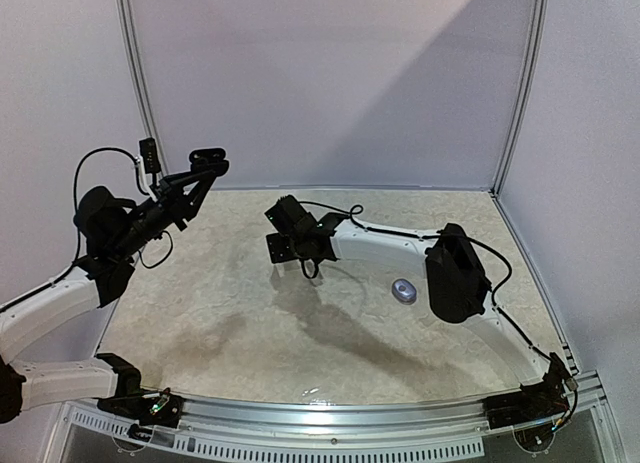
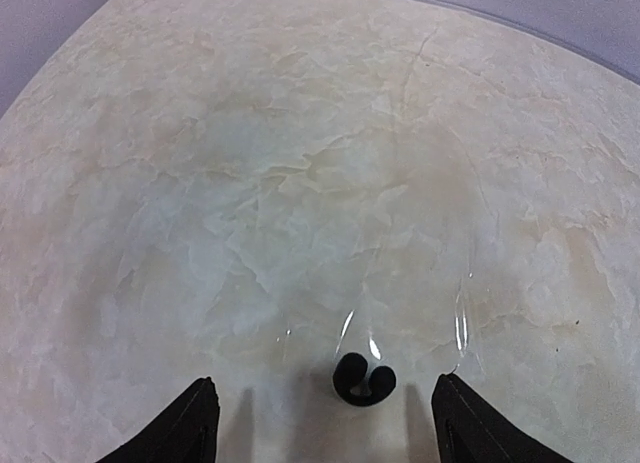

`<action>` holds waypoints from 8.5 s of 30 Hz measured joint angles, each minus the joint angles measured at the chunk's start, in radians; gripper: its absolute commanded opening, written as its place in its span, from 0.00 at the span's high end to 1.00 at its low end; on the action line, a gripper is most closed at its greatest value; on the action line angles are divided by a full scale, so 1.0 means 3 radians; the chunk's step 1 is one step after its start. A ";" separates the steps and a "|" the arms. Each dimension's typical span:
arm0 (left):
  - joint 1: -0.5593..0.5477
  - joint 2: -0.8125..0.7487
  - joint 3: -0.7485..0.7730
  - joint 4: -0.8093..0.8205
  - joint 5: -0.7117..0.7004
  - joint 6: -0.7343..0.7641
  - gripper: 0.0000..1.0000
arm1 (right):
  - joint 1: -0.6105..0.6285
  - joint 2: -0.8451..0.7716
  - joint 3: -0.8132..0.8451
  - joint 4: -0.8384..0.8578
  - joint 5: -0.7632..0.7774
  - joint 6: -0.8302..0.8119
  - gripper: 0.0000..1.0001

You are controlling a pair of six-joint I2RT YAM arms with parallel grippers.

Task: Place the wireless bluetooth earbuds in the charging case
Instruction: Pick up the right earbud from the center of the board, then adjust the right earbud at the center of the board, then pick up the right earbud from the center of the board, then insert the right earbud into the right side groove of the charging case.

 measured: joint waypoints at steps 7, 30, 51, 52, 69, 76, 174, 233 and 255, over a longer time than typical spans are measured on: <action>0.0000 -0.0047 -0.0018 -0.0001 -0.0005 0.0000 1.00 | -0.0034 0.0332 0.0323 0.0066 0.0140 0.0172 0.33; 0.0053 -0.0079 -0.0107 -0.0003 -0.0070 0.0013 1.00 | -0.0045 0.0558 0.0478 -0.0128 0.0275 0.0230 0.73; 0.0066 -0.0108 -0.0114 -0.0019 -0.0006 0.0043 1.00 | -0.0066 -0.0553 -0.1629 0.0997 -0.0360 0.0144 0.84; 0.0066 -0.0111 -0.0114 -0.0019 -0.0003 0.0043 1.00 | -0.0064 -0.0629 -0.1741 0.1007 -0.0408 0.0150 0.84; 0.0067 -0.0117 -0.0123 -0.0022 0.0060 0.0079 1.00 | 0.0123 -0.1695 -0.2373 -0.0481 -0.0851 0.0356 0.81; 0.0070 -0.0094 -0.0123 -0.0020 0.0108 0.0081 1.00 | 0.0118 -0.1787 -0.2246 -0.1356 -0.1434 0.0409 0.80; 0.0069 -0.0121 -0.0169 -0.0188 0.0449 0.0315 1.00 | 0.0919 -0.2621 -0.4026 -0.0062 -0.1259 -0.2859 0.80; 0.0069 0.0055 -0.0164 -0.0182 0.0984 0.0440 1.00 | 0.0568 -0.2792 -0.3012 -0.0811 -0.1277 -0.2889 0.98; -0.0120 0.0270 -0.0057 0.0548 0.2352 0.0856 1.00 | 0.0662 -0.2995 -0.1085 -0.1263 -0.2068 -0.2564 1.00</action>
